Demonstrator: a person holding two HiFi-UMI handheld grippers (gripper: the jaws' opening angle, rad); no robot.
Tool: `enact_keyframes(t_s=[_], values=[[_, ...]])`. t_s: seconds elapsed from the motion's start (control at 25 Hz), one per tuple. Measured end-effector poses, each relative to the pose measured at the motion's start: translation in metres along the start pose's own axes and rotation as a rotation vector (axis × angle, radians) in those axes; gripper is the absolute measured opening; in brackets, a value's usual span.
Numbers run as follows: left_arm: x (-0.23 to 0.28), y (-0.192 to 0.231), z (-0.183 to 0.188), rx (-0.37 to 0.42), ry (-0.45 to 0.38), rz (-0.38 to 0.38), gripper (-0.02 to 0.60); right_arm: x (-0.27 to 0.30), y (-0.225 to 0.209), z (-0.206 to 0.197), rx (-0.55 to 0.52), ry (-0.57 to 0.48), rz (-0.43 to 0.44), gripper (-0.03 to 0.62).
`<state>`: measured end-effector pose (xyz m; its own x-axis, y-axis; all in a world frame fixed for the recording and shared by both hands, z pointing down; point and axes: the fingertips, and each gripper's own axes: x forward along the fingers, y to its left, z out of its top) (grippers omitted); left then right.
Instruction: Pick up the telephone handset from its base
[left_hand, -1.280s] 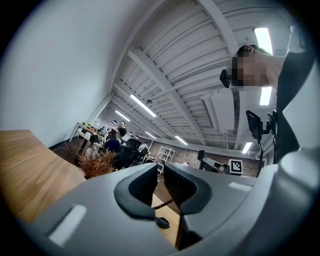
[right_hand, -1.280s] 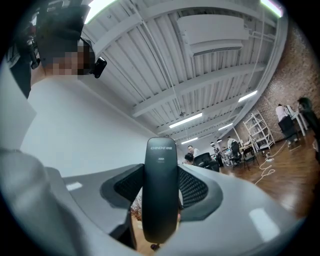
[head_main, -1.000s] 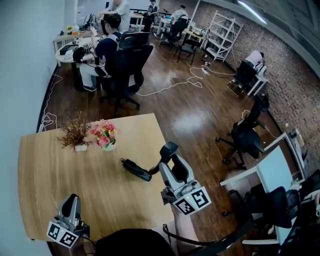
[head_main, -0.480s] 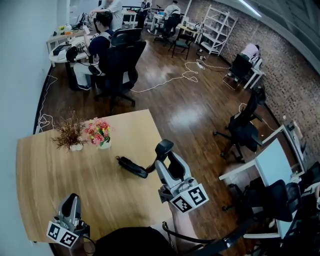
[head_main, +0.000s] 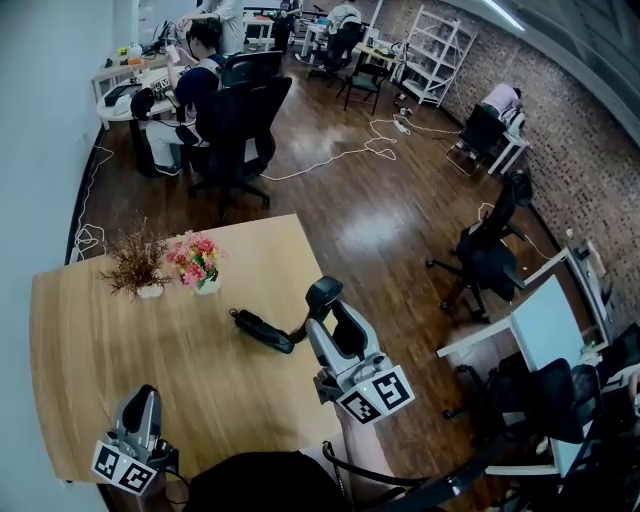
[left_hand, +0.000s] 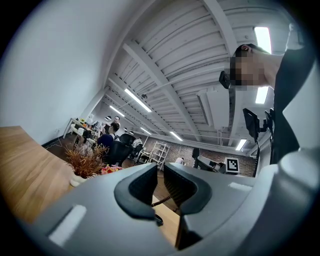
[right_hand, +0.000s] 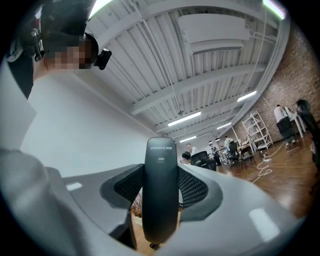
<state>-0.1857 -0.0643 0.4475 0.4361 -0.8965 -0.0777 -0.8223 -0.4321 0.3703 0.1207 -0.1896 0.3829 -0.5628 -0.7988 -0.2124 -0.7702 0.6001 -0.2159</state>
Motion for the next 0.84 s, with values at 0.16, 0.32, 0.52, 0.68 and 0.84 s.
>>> enact_keyframes(t_s=[0.16, 0.32, 0.52, 0.68, 0.84], values=[[0.001, 0.0, -0.001, 0.001, 0.002, 0.002, 0.046, 0.0, -0.002, -0.002, 0.0, 0.003, 0.0, 0.218], [0.001, 0.001, -0.001, 0.002, 0.004, 0.005, 0.046, 0.001, -0.002, -0.003, 0.002, 0.004, 0.0, 0.218], [0.004, 0.001, -0.002, 0.002, 0.009, 0.005, 0.046, 0.001, -0.007, -0.006, 0.007, 0.01, -0.005, 0.218], [0.005, 0.0, -0.002, 0.005, 0.011, 0.01, 0.046, 0.002, -0.01, -0.009, 0.012, 0.016, -0.006, 0.218], [0.007, 0.001, -0.002, 0.006, 0.013, 0.012, 0.046, 0.004, -0.011, -0.009, 0.013, 0.019, -0.003, 0.218]])
